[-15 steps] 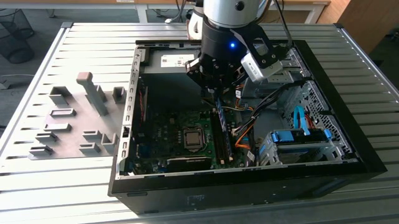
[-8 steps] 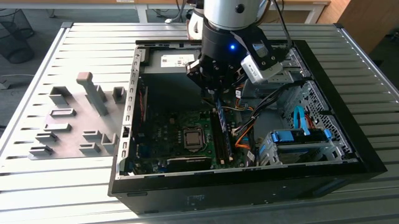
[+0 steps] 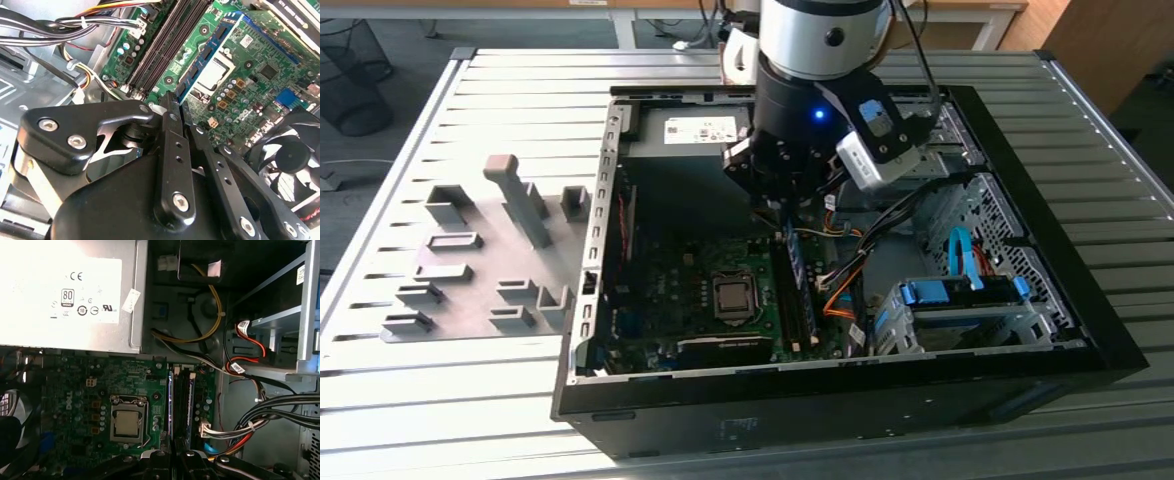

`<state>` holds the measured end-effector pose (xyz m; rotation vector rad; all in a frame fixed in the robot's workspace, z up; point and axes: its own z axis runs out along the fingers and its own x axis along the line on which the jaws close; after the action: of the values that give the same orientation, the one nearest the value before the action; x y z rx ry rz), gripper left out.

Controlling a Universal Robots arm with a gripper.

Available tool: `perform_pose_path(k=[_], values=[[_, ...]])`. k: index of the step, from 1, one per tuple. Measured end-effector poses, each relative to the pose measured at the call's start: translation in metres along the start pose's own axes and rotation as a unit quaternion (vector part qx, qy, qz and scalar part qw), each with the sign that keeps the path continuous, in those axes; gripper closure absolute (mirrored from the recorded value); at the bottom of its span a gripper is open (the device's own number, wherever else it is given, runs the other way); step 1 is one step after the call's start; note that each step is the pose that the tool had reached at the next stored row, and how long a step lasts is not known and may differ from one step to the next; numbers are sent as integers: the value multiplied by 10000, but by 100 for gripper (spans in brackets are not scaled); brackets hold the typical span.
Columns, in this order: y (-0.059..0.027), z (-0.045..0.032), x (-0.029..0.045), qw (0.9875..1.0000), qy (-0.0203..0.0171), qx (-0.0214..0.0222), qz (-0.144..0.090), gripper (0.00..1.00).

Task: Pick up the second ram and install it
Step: 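Insert the second ram into the second slot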

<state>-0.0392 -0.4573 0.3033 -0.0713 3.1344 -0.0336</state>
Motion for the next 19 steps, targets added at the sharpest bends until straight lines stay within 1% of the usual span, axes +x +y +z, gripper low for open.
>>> perform_pose_path(k=[10, 12, 14, 19], values=[[4, 179, 1, 10000, 0, -1, 3, 86], [4, 184, 1, 10000, 0, 0, 3, 86], [4, 210, 1, 10000, 0, 0, 3, 86], [5, 211, 1, 10000, 0, 0, 3, 86]])
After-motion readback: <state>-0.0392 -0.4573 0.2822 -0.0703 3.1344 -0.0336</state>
